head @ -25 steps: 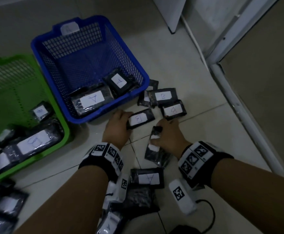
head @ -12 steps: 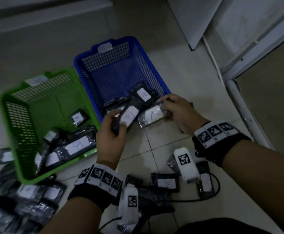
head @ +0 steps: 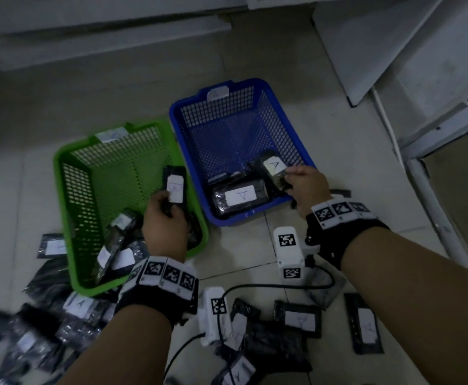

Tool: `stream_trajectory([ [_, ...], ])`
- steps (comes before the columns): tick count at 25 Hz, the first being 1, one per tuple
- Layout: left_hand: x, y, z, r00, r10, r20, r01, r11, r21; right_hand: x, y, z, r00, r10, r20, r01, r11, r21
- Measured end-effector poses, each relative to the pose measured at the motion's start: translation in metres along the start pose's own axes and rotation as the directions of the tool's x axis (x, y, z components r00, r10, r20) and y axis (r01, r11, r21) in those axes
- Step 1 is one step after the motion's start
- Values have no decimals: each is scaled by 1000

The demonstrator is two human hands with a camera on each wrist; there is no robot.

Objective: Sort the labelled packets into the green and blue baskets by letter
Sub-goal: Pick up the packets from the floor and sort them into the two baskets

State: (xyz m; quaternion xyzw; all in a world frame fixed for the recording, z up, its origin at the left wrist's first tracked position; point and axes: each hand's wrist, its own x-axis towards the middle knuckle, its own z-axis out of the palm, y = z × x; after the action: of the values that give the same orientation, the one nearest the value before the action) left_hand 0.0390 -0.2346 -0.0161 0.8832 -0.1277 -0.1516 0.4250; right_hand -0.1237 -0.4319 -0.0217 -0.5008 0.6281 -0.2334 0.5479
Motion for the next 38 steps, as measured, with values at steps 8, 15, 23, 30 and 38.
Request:
stream_trajectory([
  [8, -1, -21, 7, 985, 133, -107, -110, 974, 200, -1, 25, -6, 852, -471, 228, 515, 675, -529],
  [15, -39, -22, 42, 956, 284, 77, -283, 818, 501, -19, 51, -28, 797, -527, 294, 596, 610, -522],
  [23, -54, -18, 42, 916, 370, 153, -394, 767, 507, -44, 67, -54, 785, -541, 302, 619, 688, -378],
  [30, -139, 20, 125, 707, 614, 351, -696, 692, 191, 0, 118, -148, 908, -416, 43, 351, 703, -618],
  [38, -155, 44, 234, 480, 536, 694, -804, 586, 104, 16, 161, -198, 971, -194, 136, 237, 813, -532],
])
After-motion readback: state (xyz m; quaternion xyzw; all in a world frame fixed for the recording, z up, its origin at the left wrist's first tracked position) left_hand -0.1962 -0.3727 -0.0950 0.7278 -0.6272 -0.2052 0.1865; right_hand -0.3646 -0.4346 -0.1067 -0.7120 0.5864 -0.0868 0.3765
